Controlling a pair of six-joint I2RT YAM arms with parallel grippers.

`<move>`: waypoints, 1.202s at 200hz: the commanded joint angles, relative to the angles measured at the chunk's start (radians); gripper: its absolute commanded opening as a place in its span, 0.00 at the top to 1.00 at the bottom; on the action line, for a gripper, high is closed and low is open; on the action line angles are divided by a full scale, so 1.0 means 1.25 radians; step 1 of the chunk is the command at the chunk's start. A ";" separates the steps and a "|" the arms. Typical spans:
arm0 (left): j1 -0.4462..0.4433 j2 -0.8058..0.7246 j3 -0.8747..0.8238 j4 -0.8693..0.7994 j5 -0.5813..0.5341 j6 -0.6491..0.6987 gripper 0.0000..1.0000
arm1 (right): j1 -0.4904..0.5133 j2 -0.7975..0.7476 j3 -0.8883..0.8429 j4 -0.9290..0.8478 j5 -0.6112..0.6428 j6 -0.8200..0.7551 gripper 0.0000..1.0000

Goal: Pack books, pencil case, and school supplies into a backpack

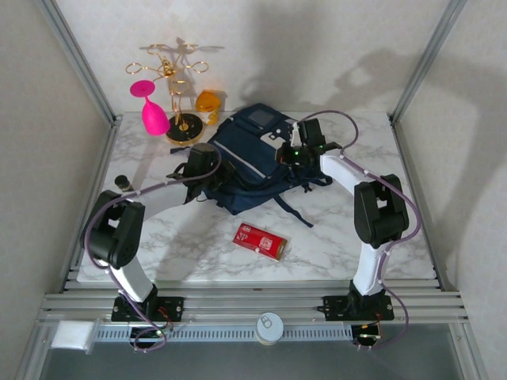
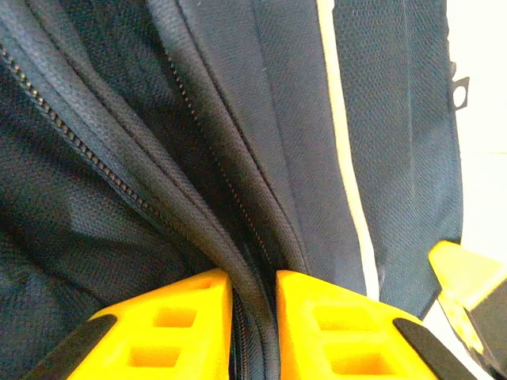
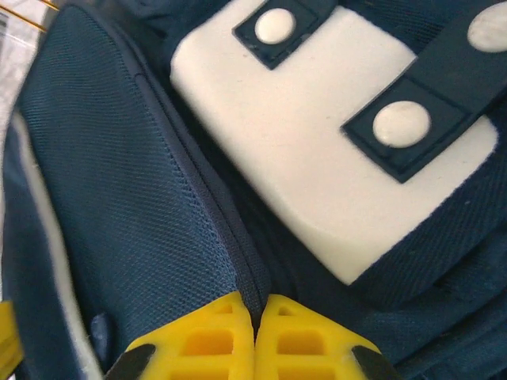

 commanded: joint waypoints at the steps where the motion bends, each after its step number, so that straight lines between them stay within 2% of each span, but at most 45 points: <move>1: 0.017 0.044 0.060 0.064 -0.003 0.043 0.79 | -0.003 -0.068 -0.058 0.052 -0.071 0.057 1.00; 22: 0.042 0.077 0.091 0.107 0.007 0.094 0.76 | 0.000 -0.175 -0.193 0.193 -0.058 0.167 1.00; 36: 0.060 0.107 0.136 0.109 0.068 0.112 0.74 | 0.011 -0.233 -0.263 0.268 -0.038 0.236 1.00; 60: 0.076 0.079 0.148 0.125 0.122 0.122 0.69 | 0.035 -0.270 -0.300 0.291 0.024 0.314 1.00; 85: 0.080 0.003 0.143 -0.030 0.074 0.131 0.63 | 0.055 -0.301 -0.344 0.360 0.075 0.403 1.00; 105: 0.064 -0.091 0.074 -0.082 0.035 0.094 0.61 | 0.067 -0.322 -0.356 0.394 0.117 0.461 1.00; 127: 0.007 -0.166 0.020 -0.123 -0.006 0.038 0.59 | 0.077 -0.329 -0.356 0.404 0.152 0.494 1.00; 158: -0.112 -0.183 0.040 -0.184 -0.083 -0.018 0.56 | 0.083 -0.322 -0.365 0.426 0.161 0.521 1.00; 190: -0.216 -0.152 0.076 -0.224 -0.207 -0.054 0.38 | 0.094 -0.333 -0.366 0.411 0.191 0.537 1.00; 216: -0.262 -0.101 0.092 -0.184 -0.231 -0.118 0.43 | 0.108 -0.339 -0.379 0.420 0.211 0.548 1.00; 240: -0.274 -0.051 0.131 -0.163 -0.244 -0.154 0.46 | 0.108 -0.342 -0.394 0.442 0.211 0.562 1.00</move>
